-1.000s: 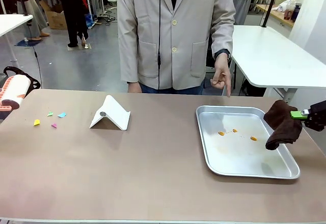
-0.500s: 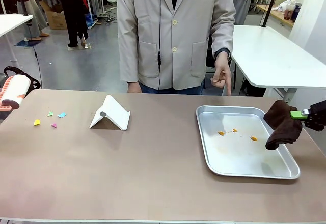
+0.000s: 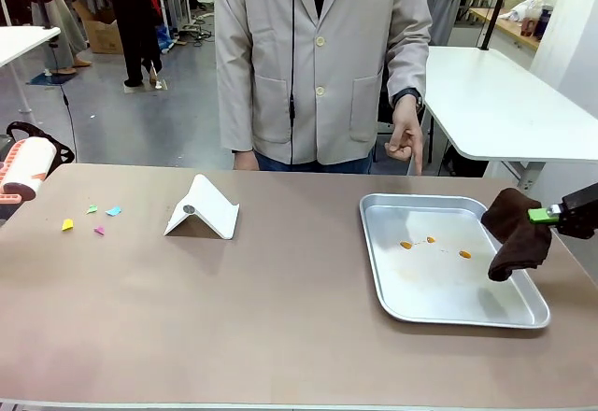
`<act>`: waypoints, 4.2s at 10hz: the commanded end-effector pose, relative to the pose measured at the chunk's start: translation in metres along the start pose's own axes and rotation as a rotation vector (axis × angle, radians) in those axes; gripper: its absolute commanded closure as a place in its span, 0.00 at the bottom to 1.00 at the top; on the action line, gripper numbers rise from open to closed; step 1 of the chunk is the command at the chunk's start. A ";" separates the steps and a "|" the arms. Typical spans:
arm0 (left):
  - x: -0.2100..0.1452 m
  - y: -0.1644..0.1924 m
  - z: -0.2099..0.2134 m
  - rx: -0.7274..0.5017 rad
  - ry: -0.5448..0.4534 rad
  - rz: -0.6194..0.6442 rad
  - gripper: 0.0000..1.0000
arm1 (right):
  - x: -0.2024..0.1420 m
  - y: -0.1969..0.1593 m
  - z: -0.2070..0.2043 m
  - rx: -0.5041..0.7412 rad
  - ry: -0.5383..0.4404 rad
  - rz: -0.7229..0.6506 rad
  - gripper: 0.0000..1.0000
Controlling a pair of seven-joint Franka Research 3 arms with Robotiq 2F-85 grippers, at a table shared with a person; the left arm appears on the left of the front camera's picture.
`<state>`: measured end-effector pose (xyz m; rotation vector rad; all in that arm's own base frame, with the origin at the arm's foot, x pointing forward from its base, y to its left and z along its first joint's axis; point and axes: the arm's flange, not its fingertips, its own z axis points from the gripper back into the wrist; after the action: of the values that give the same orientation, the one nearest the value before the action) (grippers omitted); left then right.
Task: Clean the surface of the table.
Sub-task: If a person points to the right, clean the right side of the table with your right hand, and if they point to the left, clean the left side with your left hand.
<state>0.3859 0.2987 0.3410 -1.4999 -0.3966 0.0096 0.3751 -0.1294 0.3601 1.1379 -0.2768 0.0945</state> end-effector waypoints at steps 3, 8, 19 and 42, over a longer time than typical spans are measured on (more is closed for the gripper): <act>-0.003 -0.002 -0.001 -0.009 0.000 -0.018 1.00 | 0.027 0.042 -0.029 -0.451 0.068 0.061 0.89; -0.003 -0.002 -0.001 -0.009 0.000 -0.018 1.00 | 0.063 0.022 -0.073 -0.697 0.138 0.071 0.89; -0.003 -0.002 -0.001 -0.009 0.000 -0.018 1.00 | 0.069 -0.010 -0.176 -0.616 0.273 0.078 0.89; -0.003 -0.002 -0.001 -0.009 0.000 -0.018 1.00 | 0.068 -0.012 -0.185 -0.831 0.218 0.048 0.89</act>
<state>0.3860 0.2987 0.3393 -1.5007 -0.3961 0.0096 0.4788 0.0405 0.3038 0.3775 -0.1375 0.2059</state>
